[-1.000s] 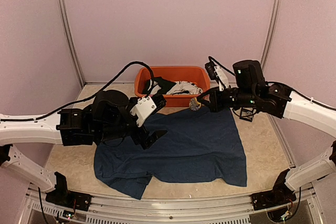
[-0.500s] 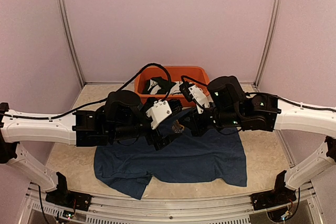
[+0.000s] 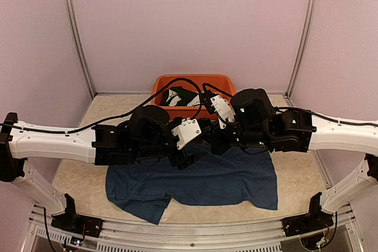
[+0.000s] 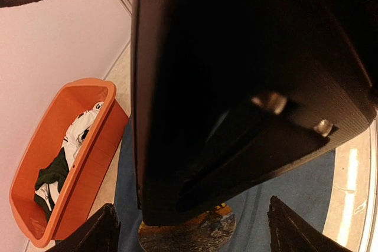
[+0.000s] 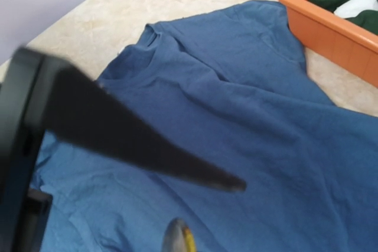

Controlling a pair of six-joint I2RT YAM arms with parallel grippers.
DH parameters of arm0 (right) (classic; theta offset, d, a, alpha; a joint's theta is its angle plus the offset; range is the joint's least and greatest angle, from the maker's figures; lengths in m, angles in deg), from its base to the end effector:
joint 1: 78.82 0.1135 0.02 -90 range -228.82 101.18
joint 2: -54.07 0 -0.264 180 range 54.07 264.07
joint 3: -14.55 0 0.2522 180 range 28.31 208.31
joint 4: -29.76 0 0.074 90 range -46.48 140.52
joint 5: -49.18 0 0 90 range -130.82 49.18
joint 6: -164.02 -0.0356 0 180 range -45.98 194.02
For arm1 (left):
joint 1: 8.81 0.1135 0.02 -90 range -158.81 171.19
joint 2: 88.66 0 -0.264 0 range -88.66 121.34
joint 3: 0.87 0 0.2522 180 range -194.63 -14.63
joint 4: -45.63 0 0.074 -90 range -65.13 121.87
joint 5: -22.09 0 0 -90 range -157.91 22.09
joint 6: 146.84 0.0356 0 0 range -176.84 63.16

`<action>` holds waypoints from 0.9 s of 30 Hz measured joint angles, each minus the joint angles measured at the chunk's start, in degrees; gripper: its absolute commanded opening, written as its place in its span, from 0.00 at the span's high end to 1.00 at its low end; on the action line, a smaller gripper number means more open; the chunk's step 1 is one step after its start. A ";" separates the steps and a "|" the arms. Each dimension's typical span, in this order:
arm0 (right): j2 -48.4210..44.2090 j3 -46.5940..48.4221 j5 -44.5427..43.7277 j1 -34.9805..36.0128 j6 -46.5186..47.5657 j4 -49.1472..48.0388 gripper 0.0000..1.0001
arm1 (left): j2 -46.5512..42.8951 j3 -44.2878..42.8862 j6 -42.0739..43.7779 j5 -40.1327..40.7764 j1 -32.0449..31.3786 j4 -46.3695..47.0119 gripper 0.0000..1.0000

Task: Pin the brooch onto the clothing
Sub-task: Pass from the right arm to the left

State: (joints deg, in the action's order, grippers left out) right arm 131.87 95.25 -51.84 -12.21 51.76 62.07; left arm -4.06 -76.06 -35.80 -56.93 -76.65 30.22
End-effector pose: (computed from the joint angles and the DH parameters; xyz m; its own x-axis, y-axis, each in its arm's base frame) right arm 0.1297 0.2827 0.3308 -0.4966 -0.2116 -0.8418 -0.6987 0.6728 0.2431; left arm 0.1356 -0.3150 0.2894 0.1552 0.5533 -0.8184 0.8446 0.3555 0.4005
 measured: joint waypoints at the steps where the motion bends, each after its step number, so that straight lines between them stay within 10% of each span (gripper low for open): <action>1: 0.00 0.00 -0.17 0.00 -0.07 -0.04 1.00 | 0.02 0.00 0.00 0.04 -0.04 -0.11 0.21; 27: 1.18 1.14 -1.68 0.15 -0.33 0.02 1.00 | 0.15 -0.02 -0.94 1.07 0.02 -0.15 0.42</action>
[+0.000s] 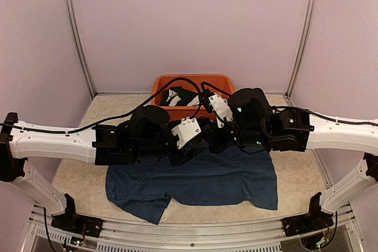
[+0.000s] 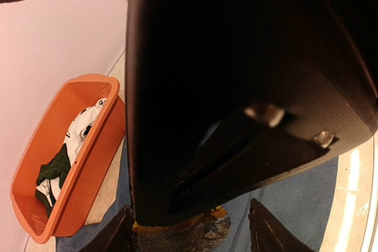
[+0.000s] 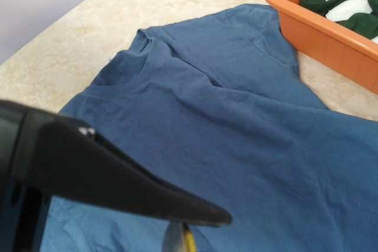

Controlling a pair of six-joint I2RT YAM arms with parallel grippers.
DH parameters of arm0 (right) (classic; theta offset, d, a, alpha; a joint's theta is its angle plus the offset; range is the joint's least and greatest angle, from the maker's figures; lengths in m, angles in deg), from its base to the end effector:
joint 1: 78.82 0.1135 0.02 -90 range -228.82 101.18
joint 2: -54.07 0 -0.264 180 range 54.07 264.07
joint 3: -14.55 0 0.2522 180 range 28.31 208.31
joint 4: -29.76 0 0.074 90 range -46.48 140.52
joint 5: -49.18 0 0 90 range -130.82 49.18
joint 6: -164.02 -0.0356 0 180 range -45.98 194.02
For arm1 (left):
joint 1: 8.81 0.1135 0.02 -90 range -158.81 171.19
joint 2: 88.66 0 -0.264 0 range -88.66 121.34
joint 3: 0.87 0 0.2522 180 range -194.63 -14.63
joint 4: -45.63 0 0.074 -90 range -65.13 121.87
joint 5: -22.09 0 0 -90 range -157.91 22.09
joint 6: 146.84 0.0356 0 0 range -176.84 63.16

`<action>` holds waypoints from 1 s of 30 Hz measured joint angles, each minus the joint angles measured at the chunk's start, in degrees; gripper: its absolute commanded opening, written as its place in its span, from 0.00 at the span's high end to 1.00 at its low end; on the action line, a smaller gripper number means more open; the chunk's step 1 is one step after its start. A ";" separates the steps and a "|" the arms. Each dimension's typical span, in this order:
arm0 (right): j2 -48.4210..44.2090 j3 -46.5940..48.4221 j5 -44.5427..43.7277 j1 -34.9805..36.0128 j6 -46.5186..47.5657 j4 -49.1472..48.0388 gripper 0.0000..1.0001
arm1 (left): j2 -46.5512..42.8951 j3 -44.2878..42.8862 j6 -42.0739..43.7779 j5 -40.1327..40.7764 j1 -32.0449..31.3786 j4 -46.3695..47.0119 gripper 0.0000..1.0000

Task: Pin the brooch onto the clothing
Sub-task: Pass from the right arm to the left

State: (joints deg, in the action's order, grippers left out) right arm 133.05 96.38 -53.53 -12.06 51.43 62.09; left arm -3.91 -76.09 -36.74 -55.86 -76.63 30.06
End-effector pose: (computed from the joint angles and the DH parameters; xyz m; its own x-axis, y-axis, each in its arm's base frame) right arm 0.1319 0.2873 0.3317 -0.4946 -0.2020 -0.8453 -0.6832 0.6916 0.2344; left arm 0.1364 -0.3149 0.2885 0.1363 0.5559 -0.8200 0.8385 0.3761 0.3944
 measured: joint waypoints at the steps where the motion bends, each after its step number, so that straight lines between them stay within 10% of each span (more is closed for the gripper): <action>1: 0.00 0.00 0.00 0.04 -0.02 -0.02 1.00 | 0.00 0.00 -0.17 0.00 0.00 -0.02 0.43; 26: 0.04 0.00 -0.02 0.46 -0.63 -0.07 1.00 | 0.13 -0.63 -1.70 -0.31 0.35 -0.81 0.66; 30: 0.04 0.00 0.02 0.48 -0.79 -0.04 0.84 | 0.13 -0.63 -1.90 -0.48 0.37 -0.81 0.71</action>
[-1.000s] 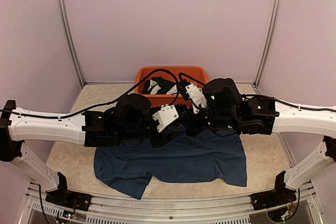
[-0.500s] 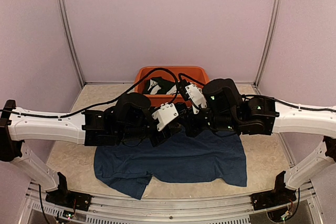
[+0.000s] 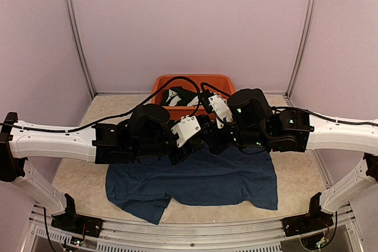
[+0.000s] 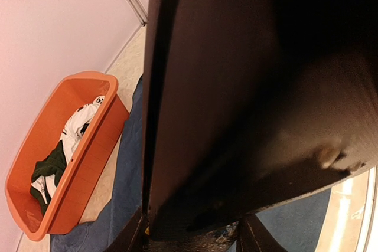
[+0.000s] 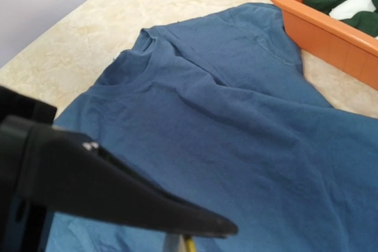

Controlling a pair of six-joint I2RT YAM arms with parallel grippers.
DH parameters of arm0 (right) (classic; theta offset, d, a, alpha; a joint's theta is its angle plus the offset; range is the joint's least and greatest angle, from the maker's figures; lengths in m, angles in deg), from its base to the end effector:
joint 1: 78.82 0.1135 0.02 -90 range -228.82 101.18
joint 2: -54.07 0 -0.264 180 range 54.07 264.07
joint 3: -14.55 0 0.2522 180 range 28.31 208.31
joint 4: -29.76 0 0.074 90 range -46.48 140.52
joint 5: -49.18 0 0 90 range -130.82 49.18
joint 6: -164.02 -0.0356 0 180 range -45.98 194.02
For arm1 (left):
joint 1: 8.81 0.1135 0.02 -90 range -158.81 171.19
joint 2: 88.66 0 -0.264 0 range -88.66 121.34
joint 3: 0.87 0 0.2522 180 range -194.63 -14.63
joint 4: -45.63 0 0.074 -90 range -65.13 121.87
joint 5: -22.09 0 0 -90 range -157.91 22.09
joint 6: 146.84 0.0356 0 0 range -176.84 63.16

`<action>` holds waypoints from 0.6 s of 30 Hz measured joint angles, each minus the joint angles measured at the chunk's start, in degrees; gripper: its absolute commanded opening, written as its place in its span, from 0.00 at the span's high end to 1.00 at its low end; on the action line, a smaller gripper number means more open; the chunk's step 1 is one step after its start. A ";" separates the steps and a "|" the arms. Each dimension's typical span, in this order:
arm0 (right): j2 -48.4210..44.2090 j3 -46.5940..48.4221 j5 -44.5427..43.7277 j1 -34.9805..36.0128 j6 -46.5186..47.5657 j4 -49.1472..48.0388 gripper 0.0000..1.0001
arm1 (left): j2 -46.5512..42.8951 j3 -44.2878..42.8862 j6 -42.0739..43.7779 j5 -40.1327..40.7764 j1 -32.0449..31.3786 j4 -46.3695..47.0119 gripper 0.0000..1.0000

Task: Pin the brooch onto the clothing
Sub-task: Pass from the right arm to the left

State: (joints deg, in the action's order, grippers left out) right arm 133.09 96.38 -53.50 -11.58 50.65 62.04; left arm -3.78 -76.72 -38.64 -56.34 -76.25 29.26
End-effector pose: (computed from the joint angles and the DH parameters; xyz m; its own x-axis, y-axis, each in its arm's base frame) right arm 0.1296 0.2886 0.3315 -0.5022 -0.1968 -0.8420 -0.6825 0.6882 0.2462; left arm 0.1385 -0.3148 0.2902 0.1045 0.5459 -0.8313 0.8448 0.3923 0.3639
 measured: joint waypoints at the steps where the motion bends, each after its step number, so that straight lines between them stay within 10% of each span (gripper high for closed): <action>1: 0.00 0.00 0.07 0.00 -0.07 0.00 0.77 | 0.00 0.00 -0.02 -0.20 0.02 0.07 0.70; 6: -0.20 -0.61 0.22 -0.07 -0.31 0.13 0.48 | -0.31 0.09 -0.33 -1.20 -0.09 1.07 0.69; 18: -16.70 -10.80 13.22 -1.81 -4.87 -9.70 0.17 | -13.18 13.57 -2.40 -5.60 0.39 13.49 0.67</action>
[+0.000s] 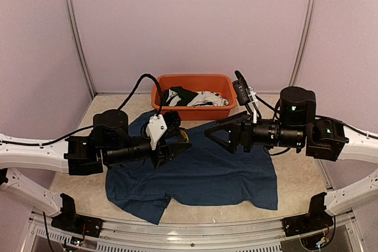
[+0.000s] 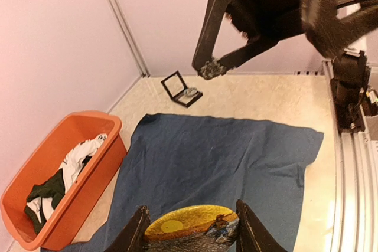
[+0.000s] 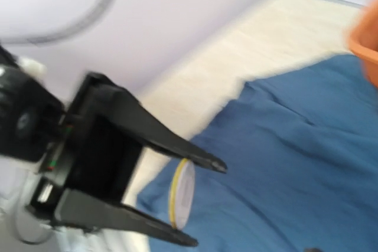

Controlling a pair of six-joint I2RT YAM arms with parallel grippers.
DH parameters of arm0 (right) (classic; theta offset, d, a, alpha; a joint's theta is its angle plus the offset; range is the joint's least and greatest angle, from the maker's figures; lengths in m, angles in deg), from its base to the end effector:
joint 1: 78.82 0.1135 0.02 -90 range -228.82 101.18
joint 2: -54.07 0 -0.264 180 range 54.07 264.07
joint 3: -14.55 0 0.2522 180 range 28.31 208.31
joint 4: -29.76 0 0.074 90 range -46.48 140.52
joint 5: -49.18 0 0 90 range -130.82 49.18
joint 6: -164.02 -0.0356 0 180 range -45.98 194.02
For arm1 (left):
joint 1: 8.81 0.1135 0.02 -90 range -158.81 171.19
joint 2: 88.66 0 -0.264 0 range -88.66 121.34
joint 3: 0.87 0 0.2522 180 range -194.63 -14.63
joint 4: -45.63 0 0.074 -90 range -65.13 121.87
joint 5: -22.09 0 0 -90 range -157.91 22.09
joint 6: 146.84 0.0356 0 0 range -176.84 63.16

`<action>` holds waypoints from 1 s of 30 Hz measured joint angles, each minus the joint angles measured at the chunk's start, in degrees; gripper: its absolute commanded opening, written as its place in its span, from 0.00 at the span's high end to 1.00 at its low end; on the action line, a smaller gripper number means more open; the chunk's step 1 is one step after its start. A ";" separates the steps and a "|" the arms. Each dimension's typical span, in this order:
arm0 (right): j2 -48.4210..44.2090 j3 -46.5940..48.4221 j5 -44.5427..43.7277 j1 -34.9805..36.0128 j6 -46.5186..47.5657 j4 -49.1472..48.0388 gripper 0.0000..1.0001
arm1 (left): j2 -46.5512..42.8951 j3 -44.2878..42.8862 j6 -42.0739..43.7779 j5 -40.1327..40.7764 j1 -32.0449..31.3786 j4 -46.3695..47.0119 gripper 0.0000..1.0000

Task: Pin the brooch onto the clothing
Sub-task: Pass from the right arm to the left, then pass from the left arm to the right

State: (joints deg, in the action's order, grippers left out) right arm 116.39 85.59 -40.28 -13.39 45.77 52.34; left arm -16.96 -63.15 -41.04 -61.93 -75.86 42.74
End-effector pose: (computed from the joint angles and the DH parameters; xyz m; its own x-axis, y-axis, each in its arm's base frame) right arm 0.1049 0.2303 0.3593 -0.5200 0.0010 -0.8542 -0.7573 0.4620 0.4615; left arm 0.1176 -0.2682 0.2995 0.1586 0.3200 -0.9340 0.8657 0.4099 0.2874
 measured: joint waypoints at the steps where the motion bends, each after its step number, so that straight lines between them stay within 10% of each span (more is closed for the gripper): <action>1: -0.83 -1.07 1.92 -0.70 -0.83 -1.68 0.17 | -1.29 1.05 -0.11 -0.85 0.00 1.03 0.67; 13: 8.39 -8.24 28.70 -7.34 -16.72 -26.14 0.19 | -10.08 5.14 1.11 -14.49 -1.29 5.90 0.64; 30: 25.77 -17.64 40.33 -7.37 -46.29 -72.89 0.55 | -12.98 6.23 5.97 -20.37 -1.88 8.41 0.64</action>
State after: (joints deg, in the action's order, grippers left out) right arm 142.16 67.95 0.04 -20.76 -0.52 -20.55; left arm -29.94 -56.92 -35.08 -82.30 -77.74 51.16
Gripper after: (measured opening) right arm 0.494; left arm 0.414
